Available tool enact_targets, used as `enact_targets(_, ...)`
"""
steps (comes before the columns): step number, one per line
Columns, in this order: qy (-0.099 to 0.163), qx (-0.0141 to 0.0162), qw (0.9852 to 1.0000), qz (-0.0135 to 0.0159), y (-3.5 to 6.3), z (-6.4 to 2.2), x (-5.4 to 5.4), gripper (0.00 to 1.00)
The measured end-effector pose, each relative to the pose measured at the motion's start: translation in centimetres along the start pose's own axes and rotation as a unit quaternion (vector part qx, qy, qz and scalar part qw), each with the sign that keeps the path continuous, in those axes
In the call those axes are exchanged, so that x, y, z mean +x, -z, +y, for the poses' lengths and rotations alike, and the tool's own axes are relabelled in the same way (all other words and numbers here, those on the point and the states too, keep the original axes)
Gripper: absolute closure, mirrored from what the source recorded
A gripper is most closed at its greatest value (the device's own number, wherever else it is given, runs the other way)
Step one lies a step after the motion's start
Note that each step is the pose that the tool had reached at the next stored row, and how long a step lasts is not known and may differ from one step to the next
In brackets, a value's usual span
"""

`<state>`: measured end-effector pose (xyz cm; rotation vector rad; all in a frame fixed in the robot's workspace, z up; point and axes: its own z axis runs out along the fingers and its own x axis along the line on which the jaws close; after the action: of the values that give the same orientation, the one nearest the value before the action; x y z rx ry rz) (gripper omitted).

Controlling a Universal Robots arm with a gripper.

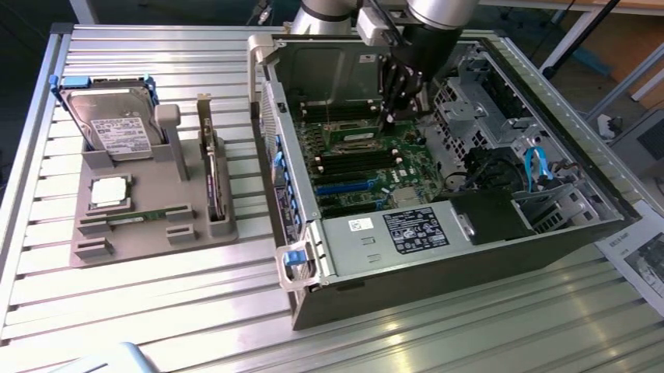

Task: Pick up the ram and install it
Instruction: 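Insert the ram into the slot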

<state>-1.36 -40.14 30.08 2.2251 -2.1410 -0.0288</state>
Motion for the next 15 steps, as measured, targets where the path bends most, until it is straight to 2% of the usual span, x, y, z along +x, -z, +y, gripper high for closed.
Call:
enact_targets(9, 0.000, 0.0000, 1.0000, 0.0000, -1.25, -0.07, 0.0, 0.88)
enact_targets(12, 0.000, -0.0001, 1.0000, 0.0005, -1.29, -0.07, 0.0, 0.88)
enact_targets(15, 0.000, 0.0001, 1.0000, -0.0015, -1.41, -0.25, 0.0, 0.88)
